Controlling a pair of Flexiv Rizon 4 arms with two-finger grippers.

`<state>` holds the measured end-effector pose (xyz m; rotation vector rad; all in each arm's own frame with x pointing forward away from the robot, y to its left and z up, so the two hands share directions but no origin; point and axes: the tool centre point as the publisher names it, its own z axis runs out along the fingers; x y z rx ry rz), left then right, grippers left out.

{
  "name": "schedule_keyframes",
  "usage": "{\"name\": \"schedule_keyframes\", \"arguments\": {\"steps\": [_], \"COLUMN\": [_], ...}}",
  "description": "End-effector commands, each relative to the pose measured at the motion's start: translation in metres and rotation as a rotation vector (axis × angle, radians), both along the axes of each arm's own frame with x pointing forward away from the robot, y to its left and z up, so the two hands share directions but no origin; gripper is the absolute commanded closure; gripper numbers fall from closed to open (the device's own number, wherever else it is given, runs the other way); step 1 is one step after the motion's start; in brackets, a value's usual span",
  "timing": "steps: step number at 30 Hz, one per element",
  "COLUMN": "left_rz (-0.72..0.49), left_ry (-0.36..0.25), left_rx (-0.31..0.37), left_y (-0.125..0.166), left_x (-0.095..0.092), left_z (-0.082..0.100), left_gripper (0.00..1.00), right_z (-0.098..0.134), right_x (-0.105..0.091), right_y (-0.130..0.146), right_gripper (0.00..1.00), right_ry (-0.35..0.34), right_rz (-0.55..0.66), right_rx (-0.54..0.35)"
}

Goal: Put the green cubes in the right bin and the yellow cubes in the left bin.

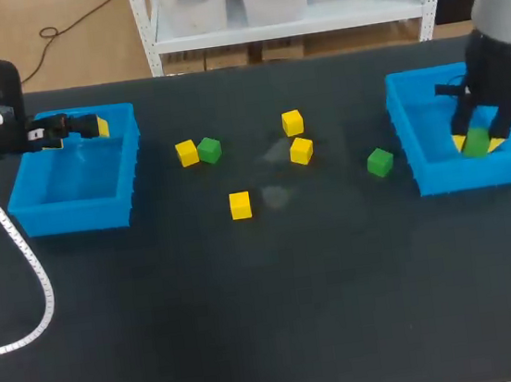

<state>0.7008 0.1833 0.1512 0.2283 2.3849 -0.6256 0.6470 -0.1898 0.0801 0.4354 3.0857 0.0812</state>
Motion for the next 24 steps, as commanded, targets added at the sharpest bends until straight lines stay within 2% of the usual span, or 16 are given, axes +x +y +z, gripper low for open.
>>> {"name": "schedule_keyframes", "arguments": {"steps": [1,10,18,20,21,24], "left_rz": [-0.004,-0.004,-0.004,-0.004,-0.004,-0.004], "left_ry": [-0.006,-0.006,-0.006,-0.006,-0.006,-0.006], "left_rx": [-0.007,-0.007,-0.007,-0.007,-0.007,-0.007], "left_y": [0.001,0.001,0.001,0.001,0.001,0.001], "left_x": [-0.001,-0.001,-0.001,-0.001,-0.001,-0.001], "left_z": [-0.001,-0.001,-0.001,-0.001,-0.001,-0.001], "left_gripper": [0.0,0.0,0.0,0.0,0.0,0.0], "right_z": [-0.003,-0.005,-0.012,-0.013,-0.013,-0.011], "right_x": [0.016,0.079,0.115,0.119,0.119,0.114], "right_y": [-0.007,-0.024,-0.027,-0.021,-0.018,-0.006], "right_gripper": [1.0,1.0,0.99,0.51,0.0,0.0], "right_ry": [-0.251,-0.159,-0.099,-0.078,-0.072,-0.067], "right_rz": [-0.012,0.041,0.093,0.123,0.137,0.191], "right_rx": [-0.09,-0.124,-0.136,-0.143,-0.144,-0.154]}}
